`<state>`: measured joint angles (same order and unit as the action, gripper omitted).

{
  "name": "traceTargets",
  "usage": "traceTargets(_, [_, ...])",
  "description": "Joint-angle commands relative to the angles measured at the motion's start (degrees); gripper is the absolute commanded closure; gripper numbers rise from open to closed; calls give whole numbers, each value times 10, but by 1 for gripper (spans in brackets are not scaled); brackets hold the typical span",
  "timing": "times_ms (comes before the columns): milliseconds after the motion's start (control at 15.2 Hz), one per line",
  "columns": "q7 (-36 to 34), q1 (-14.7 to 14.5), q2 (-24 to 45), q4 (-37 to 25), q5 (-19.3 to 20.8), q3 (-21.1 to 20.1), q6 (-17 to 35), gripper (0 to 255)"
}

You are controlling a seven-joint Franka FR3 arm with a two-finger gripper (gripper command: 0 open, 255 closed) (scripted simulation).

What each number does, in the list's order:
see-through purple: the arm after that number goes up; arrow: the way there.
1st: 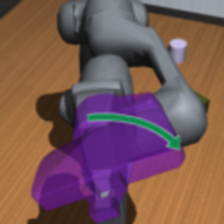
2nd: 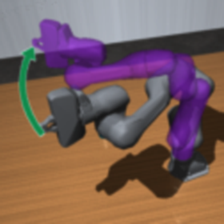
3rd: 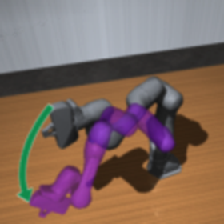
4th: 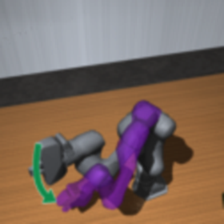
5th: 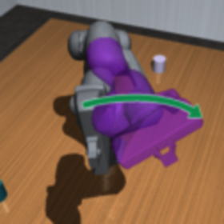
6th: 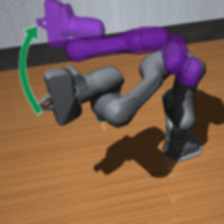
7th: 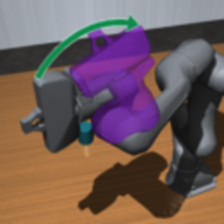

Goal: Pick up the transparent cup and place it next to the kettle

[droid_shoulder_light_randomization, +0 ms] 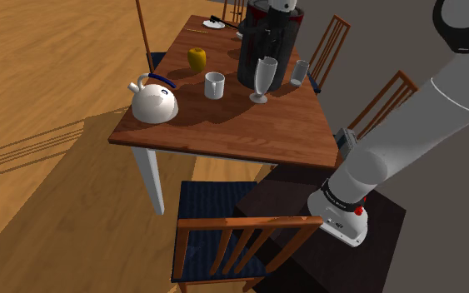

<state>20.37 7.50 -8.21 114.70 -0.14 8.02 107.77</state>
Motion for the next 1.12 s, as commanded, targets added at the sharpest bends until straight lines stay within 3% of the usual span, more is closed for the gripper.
traceTargets(0, [9,5,38,-23,0,7,7,0])
traceTargets(660, [66,46,254,-213,-16,38,-4,0])
traceTargets(1056, [68,47,262,-178,-17,37,40,0])
